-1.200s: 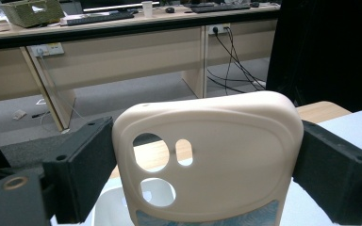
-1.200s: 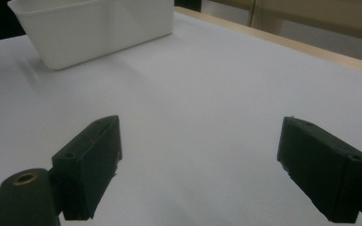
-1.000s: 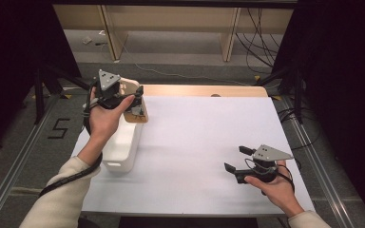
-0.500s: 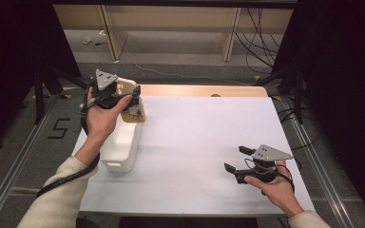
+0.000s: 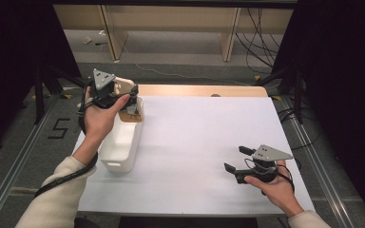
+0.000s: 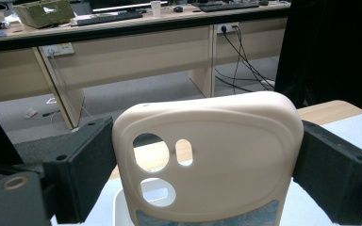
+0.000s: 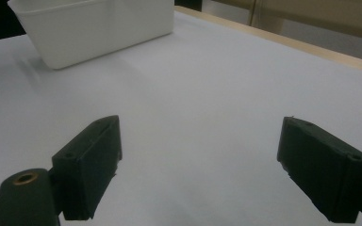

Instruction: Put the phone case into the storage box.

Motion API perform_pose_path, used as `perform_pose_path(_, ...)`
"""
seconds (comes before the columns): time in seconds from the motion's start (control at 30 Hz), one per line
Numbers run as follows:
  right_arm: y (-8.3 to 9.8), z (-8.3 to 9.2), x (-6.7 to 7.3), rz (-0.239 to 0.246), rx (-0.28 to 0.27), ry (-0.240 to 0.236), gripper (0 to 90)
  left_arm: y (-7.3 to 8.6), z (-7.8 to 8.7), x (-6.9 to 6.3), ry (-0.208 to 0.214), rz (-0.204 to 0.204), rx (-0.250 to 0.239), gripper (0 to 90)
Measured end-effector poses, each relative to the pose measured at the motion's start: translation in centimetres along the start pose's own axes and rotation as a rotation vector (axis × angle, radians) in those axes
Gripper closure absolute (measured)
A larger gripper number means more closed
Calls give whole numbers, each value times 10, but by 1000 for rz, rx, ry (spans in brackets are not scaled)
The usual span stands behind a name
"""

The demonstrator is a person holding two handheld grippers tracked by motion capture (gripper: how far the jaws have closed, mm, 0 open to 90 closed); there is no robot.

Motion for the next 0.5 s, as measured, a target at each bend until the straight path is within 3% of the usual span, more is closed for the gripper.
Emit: perform_pose_path(0.5, 0, 0, 0, 0, 1, 0, 153, 2, -1, 6, -9, -12, 6, 112)
Point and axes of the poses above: each handheld gripper's, and its own axes: z roughly backward along the jaws, y roughly out of its underside, x roughly to its left, the point moved 5 cm from there along -z, roughly forward along the jaws, and after that the axes turned 2 degrees about z, right-handed, at the moved point
